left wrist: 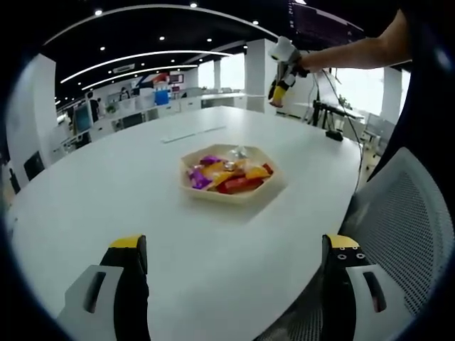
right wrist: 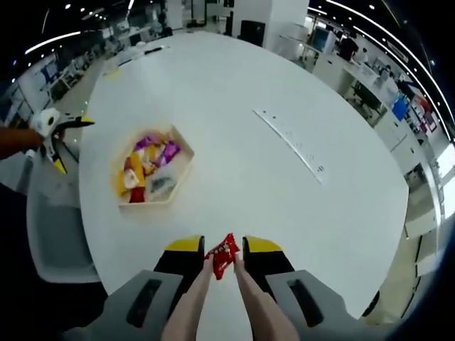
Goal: Place the target food into the container with the food tongs after gripping and lifting it, then release it inside without dropping or visibly crushing the food.
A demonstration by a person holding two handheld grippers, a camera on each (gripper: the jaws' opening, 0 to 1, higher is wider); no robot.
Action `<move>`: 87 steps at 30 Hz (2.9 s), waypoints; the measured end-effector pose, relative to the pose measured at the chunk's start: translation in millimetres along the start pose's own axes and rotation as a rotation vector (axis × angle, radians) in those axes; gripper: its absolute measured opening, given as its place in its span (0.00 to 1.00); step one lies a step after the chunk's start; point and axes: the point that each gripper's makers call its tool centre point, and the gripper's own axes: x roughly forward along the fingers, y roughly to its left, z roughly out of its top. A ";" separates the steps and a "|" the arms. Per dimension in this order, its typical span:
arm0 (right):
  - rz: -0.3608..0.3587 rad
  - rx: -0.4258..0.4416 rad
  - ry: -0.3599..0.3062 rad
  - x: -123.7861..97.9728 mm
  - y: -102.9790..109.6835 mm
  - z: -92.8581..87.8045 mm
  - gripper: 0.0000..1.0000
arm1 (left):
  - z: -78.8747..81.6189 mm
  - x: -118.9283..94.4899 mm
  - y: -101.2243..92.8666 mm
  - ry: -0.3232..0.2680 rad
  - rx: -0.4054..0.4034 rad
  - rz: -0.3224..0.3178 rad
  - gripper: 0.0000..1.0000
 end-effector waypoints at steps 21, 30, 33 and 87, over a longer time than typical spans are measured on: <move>0.076 -0.046 -0.047 39.8 57.2 58.1 0.20 | -2.2 -0.4 -3.7 0.004 -0.002 -0.016 0.99; 0.123 -0.094 -0.073 60.5 93.4 106.8 0.21 | -2.2 -1.4 -1.0 0.000 -0.016 -0.008 0.99; 0.135 -0.111 -0.073 65.7 103.2 116.4 0.21 | -2.3 -2.0 0.2 -0.002 -0.016 -0.005 0.99; 0.118 -0.175 -0.290 34.9 100.5 117.6 0.27 | -8.4 0.6 3.9 0.017 -0.015 0.000 1.00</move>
